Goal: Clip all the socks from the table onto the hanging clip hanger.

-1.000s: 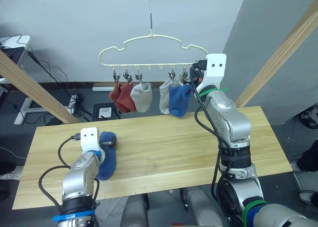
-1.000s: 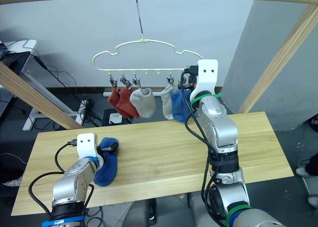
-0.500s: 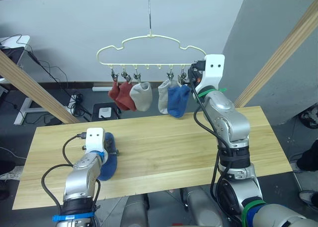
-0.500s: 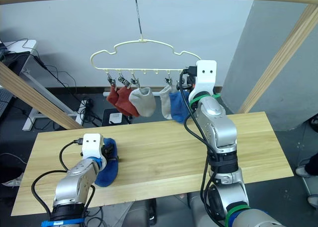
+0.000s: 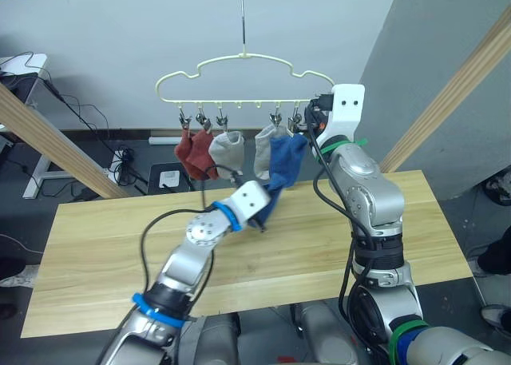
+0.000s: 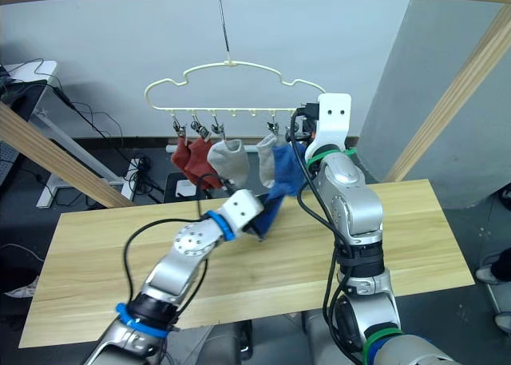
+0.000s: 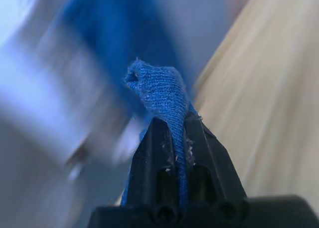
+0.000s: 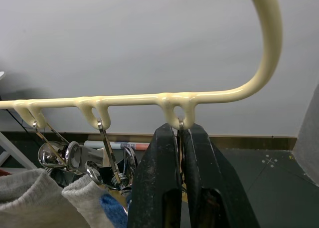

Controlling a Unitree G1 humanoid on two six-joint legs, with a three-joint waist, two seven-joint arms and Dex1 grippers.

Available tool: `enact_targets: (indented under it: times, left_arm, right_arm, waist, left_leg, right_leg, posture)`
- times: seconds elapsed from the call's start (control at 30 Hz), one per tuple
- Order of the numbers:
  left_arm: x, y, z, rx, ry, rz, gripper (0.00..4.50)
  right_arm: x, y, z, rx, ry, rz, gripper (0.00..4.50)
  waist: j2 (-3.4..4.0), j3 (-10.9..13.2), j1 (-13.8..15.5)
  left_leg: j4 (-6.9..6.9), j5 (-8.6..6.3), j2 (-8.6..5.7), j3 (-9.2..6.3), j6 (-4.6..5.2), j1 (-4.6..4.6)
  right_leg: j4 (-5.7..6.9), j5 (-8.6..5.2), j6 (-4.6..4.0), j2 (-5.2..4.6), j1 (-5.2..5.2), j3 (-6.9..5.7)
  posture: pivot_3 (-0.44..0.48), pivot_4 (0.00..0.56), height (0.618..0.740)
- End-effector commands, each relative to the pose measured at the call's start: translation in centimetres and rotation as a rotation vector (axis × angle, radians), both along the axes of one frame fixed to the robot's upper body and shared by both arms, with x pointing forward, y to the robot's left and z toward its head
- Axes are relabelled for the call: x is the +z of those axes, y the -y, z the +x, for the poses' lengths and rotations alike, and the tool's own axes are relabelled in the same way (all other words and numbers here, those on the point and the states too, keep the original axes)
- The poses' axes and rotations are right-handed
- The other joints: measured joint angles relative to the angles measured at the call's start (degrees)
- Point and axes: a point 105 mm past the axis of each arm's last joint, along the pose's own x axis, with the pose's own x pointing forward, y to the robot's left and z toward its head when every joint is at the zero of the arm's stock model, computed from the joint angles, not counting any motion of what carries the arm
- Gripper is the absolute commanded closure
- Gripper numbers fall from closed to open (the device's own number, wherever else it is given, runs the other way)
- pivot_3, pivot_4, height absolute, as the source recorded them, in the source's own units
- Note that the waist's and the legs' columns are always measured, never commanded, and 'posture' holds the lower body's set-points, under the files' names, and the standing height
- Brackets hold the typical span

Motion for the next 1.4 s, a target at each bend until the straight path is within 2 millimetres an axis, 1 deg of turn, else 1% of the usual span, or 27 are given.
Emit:
enact_targets:
  times: [0.03, 0.1, 0.23, 0.4, 0.57, 0.8, 0.93, 1.03, 1.17, 1.4]
  left_arm:
    - [1.9, 2.3, 0.8, -0.033, 0.064, -0.043, 4.47]
    - [2.7, 3.1, 1.9, -0.004, 0.079, -0.077, 4.47]
    - [3.9, 4.4, 3.5, 0.038, 0.101, -0.137, 4.47]
    - [4.7, 5.4, 4.6, 0.074, 0.112, -0.187, 4.47]
    - [4.9, 6.0, 4.9, 0.079, 0.117, -0.201, 4.47]
    - [5.7, 6.5, 5.0, 0.07, 0.128, -0.222, 4.47]
    - [5.7, 7.1, 4.8, 0.045, 0.105, -0.232, 4.47]
    - [6.1, 7.7, 4.4, 0.027, 0.111, -0.245, 4.47]
    - [6.5, 7.1, 4.9, 0.073, 0.118, -0.27, 4.47]
    - [6.6, 6.3, 5.5, 0.119, 0.124, -0.278, 4.47]
  right_arm:
    - [2.0, 0.2, -0.6, -0.004, 0.064, 0.025, 4.5]
    - [2.2, 0.3, -0.6, -0.006, 0.067, 0.023, 4.5]
    - [2.2, 0.3, -0.7, -0.007, 0.065, 0.021, 4.5]
    - [2.3, 0.2, -0.8, -0.003, 0.068, 0.013, 4.5]
    - [2.3, 0.1, -0.9, 0.003, 0.065, 0.008, 4.5]
    - [2.3, 0.0, -1.1, 0.007, 0.077, -0.009, 4.5]
    - [2.6, 0.1, -1.1, 0.002, 0.095, -0.02, 4.5]
    - [2.5, 0.1, -1.2, 0.004, 0.094, -0.021, 4.5]
    - [2.5, 0.1, -1.2, 0.006, 0.093, -0.023, 4.5]
    - [2.4, 0.1, -1.1, 0.003, 0.089, -0.028, 4.5]
  waist:
    - [-0.01, 0.0, 0.0]
    - [0.0, 0.0, -0.1]
    - [-0.01, 0.1, -0.2]
    - [0.0, 0.1, -0.2]
    - [0.05, 0.2, -0.2]
    - [0.07, 0.2, -0.3]
    - [0.07, 0.2, -0.3]
    - [0.07, 0.2, -0.3]
    - [0.07, 0.2, -0.3]
    - [0.07, 0.2, -0.3]
  left_leg:
    - [0.01, 0.0, 0.01, -0.01, 0.0, -0.01]
    - [0.03, 0.0, 0.01, -0.02, 0.0, -0.01]
    - [0.06, 0.0, 0.02, -0.02, 0.0, -0.01]
    - [0.02, 0.0, 0.02, -0.05, 0.0, -0.07]
    - [0.01, 0.0, 0.02, -0.07, 0.01, -0.17]
    - [0.02, 0.0, 0.01, -0.09, 0.01, -0.21]
    - [0.02, 0.0, 0.01, -0.09, 0.01, -0.22]
    - [0.01, 0.0, 0.01, -0.09, 0.01, -0.22]
    - [0.02, 0.0, 0.01, -0.09, 0.01, -0.22]
    - [0.02, 0.0, 0.01, -0.1, 0.01, -0.23]
  right_leg:
    - [-0.01, -0.06, 0.1, 0.04, 0.0, 0.01]
    - [-0.01, -0.06, 0.12, 0.06, 0.01, 0.02]
    - [-0.04, -0.04, 0.15, 0.11, 0.02, 0.05]
    - [-0.14, -0.04, 0.17, 0.13, 0.02, 0.04]
    - [-0.29, -0.01, 0.22, 0.13, 0.02, 0.03]
    - [-0.31, -0.01, 0.23, 0.13, 0.01, 0.01]
    - [-0.32, -0.01, 0.23, 0.13, 0.01, 0.01]
    - [-0.33, -0.01, 0.23, 0.13, 0.0, 0.01]
    - [-0.32, -0.01, 0.23, 0.13, 0.0, 0.01]
    - [-0.33, -0.01, 0.24, 0.14, 0.01, 0.01]
  posture:
    - [-0.21, 0.312, 0.74]
    - [-0.217, 0.313, 0.74]
    - [-0.222, 0.315, 0.74]
    - [-0.233, 0.314, 0.74]
    - [-0.238, 0.314, 0.74]
    - [-0.239, 0.309, 0.74]
    - [-0.239, 0.308, 0.74]
    - [-0.237, 0.307, 0.74]
    - [-0.237, 0.307, 0.74]
    - [-0.241, 0.305, 0.74]
